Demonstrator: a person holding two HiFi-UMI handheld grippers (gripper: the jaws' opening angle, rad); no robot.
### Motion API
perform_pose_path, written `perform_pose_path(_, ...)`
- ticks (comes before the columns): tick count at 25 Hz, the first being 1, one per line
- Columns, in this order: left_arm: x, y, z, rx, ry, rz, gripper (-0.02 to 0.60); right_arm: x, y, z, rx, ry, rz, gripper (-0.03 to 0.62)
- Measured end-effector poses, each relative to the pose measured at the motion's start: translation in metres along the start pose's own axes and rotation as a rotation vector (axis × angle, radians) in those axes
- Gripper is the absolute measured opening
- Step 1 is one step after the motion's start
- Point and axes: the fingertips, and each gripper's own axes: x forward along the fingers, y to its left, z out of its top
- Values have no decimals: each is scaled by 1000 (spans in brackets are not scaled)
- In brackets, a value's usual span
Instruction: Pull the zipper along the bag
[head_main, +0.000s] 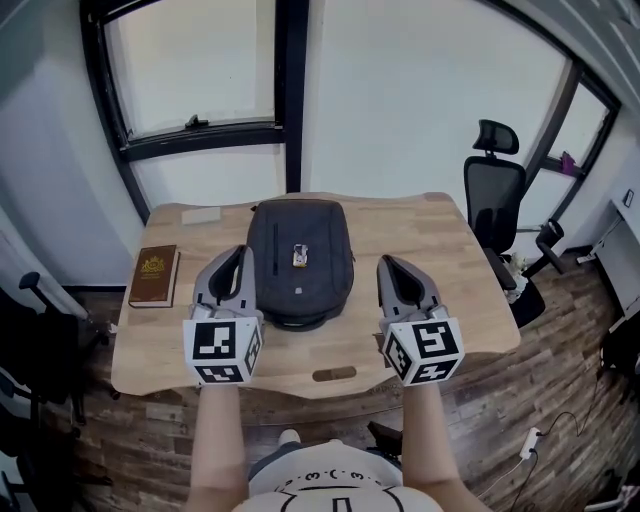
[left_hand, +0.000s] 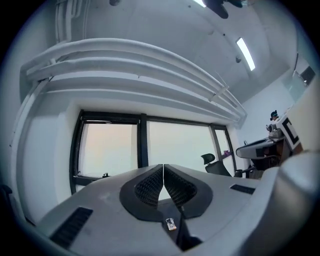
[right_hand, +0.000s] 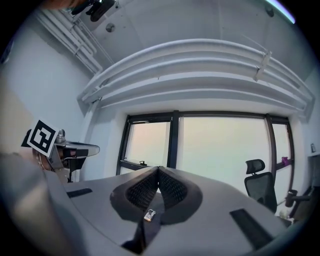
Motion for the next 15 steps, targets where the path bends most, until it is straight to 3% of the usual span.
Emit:
perform_pose_path(7, -3, -6, 2, 13, -8, 11, 17, -6, 1, 17, -25, -70, -10, 51)
perform_pose_path(15, -5, -4, 6, 35, -21, 12, 17, -1, 8, 16, -41, -59, -7, 51)
